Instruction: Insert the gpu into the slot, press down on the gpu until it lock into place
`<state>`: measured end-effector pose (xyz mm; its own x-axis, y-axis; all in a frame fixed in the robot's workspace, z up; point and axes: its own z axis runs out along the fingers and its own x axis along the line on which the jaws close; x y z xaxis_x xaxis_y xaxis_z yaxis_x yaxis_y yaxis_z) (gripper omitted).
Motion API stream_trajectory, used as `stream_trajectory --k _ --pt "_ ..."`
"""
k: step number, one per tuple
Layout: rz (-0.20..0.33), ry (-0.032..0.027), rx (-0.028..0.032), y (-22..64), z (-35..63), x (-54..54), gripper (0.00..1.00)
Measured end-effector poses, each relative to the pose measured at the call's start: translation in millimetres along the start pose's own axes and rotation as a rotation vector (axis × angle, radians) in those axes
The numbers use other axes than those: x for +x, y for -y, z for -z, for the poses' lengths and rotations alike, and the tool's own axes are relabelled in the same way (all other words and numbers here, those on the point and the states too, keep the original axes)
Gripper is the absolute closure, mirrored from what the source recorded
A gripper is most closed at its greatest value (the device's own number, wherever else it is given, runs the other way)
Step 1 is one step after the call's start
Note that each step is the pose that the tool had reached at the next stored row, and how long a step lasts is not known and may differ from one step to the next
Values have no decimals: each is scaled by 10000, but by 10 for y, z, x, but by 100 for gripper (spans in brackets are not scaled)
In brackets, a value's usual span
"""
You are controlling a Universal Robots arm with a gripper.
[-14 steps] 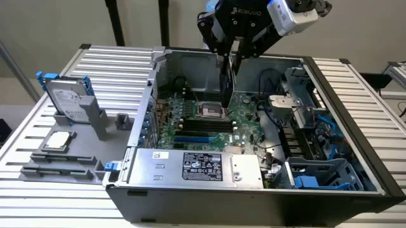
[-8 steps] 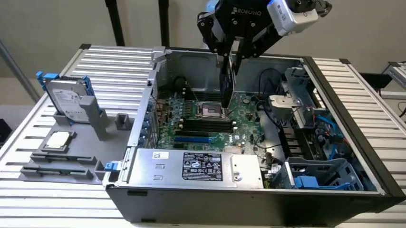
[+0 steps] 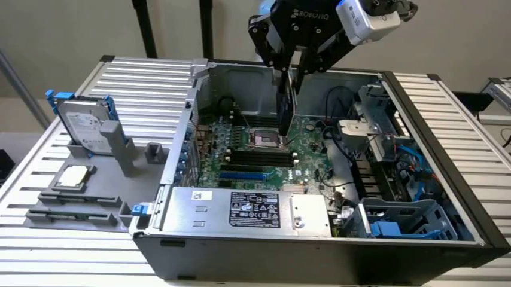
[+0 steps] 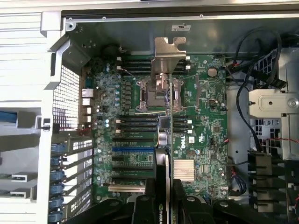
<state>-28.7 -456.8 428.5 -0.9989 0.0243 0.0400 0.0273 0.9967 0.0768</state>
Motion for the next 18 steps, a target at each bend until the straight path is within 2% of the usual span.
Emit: stream_trajectory --k 3,18 --pt "140 -10 6 -3 0 0 74" --pt "2842 -218 114 -3 0 1 74"
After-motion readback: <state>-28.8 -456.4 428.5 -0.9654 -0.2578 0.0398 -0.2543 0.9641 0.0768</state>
